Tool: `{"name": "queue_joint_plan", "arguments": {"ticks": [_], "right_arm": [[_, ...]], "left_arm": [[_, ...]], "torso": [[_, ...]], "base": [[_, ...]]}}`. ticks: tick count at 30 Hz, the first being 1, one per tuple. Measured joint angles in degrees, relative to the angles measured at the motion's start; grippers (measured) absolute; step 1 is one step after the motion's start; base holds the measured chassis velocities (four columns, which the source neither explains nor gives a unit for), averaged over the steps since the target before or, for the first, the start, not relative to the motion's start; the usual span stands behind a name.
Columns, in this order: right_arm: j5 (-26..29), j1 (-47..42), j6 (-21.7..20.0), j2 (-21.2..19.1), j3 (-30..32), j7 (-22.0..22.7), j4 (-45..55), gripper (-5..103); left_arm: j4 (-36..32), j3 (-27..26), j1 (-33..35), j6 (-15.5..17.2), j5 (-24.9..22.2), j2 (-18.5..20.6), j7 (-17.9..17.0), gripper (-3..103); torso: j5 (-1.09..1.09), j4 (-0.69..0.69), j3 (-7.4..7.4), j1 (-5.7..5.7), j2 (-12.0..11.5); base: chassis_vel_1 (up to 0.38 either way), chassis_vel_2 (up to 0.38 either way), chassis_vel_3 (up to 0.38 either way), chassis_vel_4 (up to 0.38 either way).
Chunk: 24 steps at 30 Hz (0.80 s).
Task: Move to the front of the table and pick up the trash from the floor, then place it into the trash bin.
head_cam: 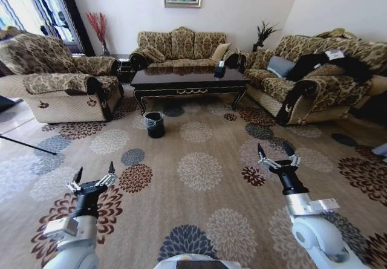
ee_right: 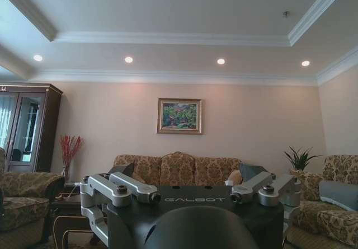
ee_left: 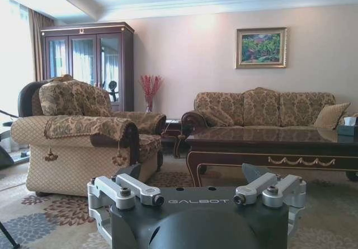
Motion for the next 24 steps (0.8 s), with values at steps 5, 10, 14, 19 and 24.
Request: {"name": "queue_joint_plan", "arguments": {"ticks": [5,10,14,19,24], "right_arm": [[0.0,0.0,0.0,0.0,0.0,0.0,0.0,100],[0.0,0.0,0.0,0.0,0.0,0.0,0.0,100],[0.0,0.0,0.0,0.0,0.0,0.0,0.0,100],[0.0,0.0,0.0,0.0,0.0,0.0,0.0,100],[0.0,0.0,0.0,0.0,0.0,0.0,0.0,100]], "left_arm": [[0.0,0.0,0.0,0.0,0.0,0.0,0.0,100],[0.0,0.0,0.0,0.0,0.0,0.0,0.0,100],[0.0,0.0,0.0,0.0,0.0,0.0,0.0,100],[0.0,0.0,0.0,0.0,0.0,0.0,0.0,100],[0.0,0.0,0.0,0.0,0.0,0.0,0.0,100]], "torso": [[0.00,0.00,0.76,0.42,1.2],[0.00,0.00,1.44,0.86,2.3],[0.00,0.00,2.09,1.33,3.4],[0.00,0.00,2.79,1.80,4.6],[0.00,0.00,3.44,2.18,5.6]], "base": [[0.000,0.000,0.000,0.000],[0.000,0.000,0.000,0.000],[0.000,0.000,0.000,0.000],[0.000,0.000,0.000,0.000],[0.000,0.000,0.000,0.000]]}}
